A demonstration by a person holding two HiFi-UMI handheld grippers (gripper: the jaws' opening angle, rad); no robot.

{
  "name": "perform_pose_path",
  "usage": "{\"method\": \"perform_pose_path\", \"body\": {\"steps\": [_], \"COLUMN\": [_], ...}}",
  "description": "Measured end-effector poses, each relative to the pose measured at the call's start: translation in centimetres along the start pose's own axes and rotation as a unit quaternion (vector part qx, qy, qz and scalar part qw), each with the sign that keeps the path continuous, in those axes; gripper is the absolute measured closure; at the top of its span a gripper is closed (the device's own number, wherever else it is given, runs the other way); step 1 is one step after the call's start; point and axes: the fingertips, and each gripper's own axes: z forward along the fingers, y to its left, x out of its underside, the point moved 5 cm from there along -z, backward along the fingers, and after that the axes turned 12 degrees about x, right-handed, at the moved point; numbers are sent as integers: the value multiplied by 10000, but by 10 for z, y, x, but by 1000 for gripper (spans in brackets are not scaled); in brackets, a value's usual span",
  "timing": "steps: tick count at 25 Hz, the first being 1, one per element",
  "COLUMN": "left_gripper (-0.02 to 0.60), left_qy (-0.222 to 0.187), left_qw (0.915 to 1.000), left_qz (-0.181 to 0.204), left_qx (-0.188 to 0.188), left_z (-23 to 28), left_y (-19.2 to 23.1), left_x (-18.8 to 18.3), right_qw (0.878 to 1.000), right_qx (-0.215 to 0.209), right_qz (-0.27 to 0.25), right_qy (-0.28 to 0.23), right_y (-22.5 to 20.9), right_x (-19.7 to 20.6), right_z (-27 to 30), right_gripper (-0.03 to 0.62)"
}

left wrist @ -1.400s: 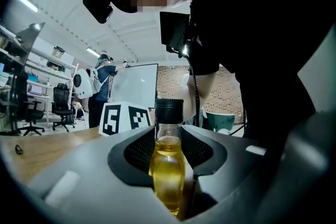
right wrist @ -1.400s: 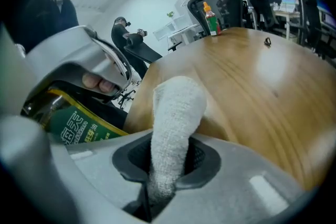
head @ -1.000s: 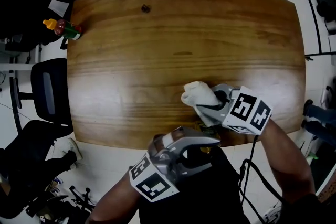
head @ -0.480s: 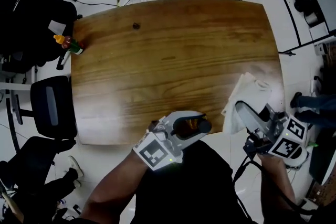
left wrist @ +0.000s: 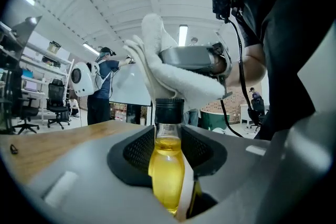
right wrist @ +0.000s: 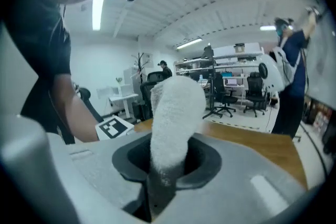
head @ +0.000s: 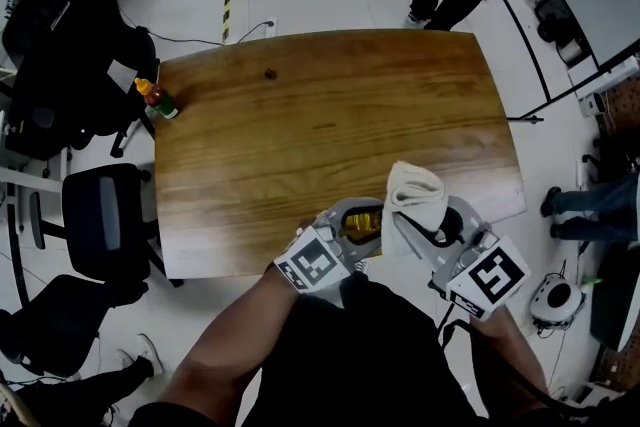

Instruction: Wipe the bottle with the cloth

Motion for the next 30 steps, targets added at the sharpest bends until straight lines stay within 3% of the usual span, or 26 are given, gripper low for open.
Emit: {"method": "perform_pose_path", "body": {"steps": [3, 5, 11, 14, 16, 21, 30], "left_gripper": [419, 419, 419, 419, 419, 419, 416], "left_qy": [5, 3, -26, -32, -30, -36, 197], "left_qw": [10000, 10000, 10000, 10000, 10000, 10000, 9997], "left_qz": [2, 22, 43, 26, 22, 3, -107], "left_qx": [16, 28, 26, 22, 23, 22, 93], "left_z": [1, 2, 2, 1, 0, -1, -2], "left_y": [-1, -1, -1, 0, 0, 1, 5], "left_x": [0, 1, 2, 2, 2, 3, 4], "right_qw": [9958, 9928, 9938, 9933, 9927, 9846, 9791], "right_qx": [195, 259, 182, 409, 718, 967, 997], "right_qz": [-812, -1055, -893, -553, -35, 1323, 1729], "right_qy": [387, 503, 644, 925, 963, 602, 381], "right_y": [11, 13, 5, -15, -33, -49, -42], "right_x": [6, 12, 20, 32, 39, 45, 42], "right_z": [12, 15, 5, -14, -30, -52, -63], "right_gripper": [522, 522, 523, 523, 523, 523, 522]}}
